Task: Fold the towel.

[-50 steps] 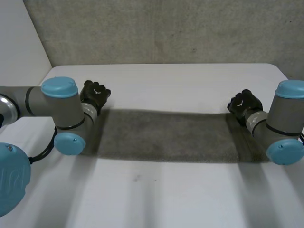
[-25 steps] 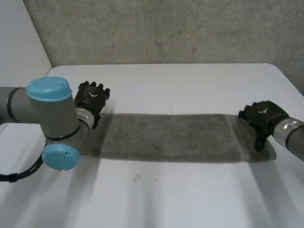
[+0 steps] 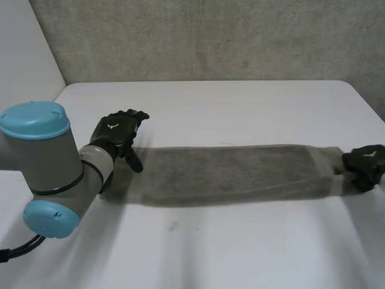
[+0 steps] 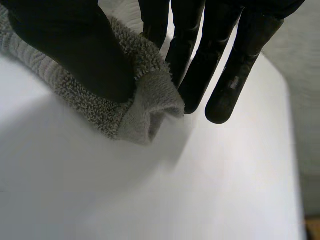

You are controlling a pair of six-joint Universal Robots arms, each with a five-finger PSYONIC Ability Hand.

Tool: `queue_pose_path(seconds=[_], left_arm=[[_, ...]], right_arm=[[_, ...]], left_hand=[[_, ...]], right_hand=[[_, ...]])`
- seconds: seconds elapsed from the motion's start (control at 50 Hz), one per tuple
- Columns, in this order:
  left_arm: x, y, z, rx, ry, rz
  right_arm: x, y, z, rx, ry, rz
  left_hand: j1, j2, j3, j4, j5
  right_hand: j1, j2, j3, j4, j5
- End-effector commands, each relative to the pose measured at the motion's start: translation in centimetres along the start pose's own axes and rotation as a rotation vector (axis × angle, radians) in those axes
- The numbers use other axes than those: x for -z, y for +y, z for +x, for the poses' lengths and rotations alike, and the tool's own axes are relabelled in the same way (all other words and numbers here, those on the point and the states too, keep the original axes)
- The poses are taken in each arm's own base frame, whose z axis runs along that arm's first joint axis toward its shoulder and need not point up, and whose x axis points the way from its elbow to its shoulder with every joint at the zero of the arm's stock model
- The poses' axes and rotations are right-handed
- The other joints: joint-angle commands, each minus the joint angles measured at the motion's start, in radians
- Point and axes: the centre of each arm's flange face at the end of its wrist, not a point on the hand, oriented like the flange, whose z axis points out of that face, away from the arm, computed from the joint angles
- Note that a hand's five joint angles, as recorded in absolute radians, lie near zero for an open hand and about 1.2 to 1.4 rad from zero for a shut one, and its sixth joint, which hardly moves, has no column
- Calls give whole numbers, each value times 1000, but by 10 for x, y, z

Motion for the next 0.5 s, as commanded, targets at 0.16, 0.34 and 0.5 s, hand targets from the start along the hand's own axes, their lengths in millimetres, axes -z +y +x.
queue_pose_path(seconds=[0.16,0.34,0.5], left_arm=[[16,-14,-13,7,-37,33],[23,-20,-15,14,-47,50],[23,-22,-20,16,-60,83]], right_arm=[[16,-50,43,242,205,95],[60,-145,-84,280,-42,468],[107,-154,-226,402,-351,723]], left_hand=[[-3,9,6,6,-29],[-3,9,6,6,-29],[-3,9,6,6,-29]], right_hand=[[456,221,222,205,248],[456,221,222,205,248],[456,221,222,205,248]])
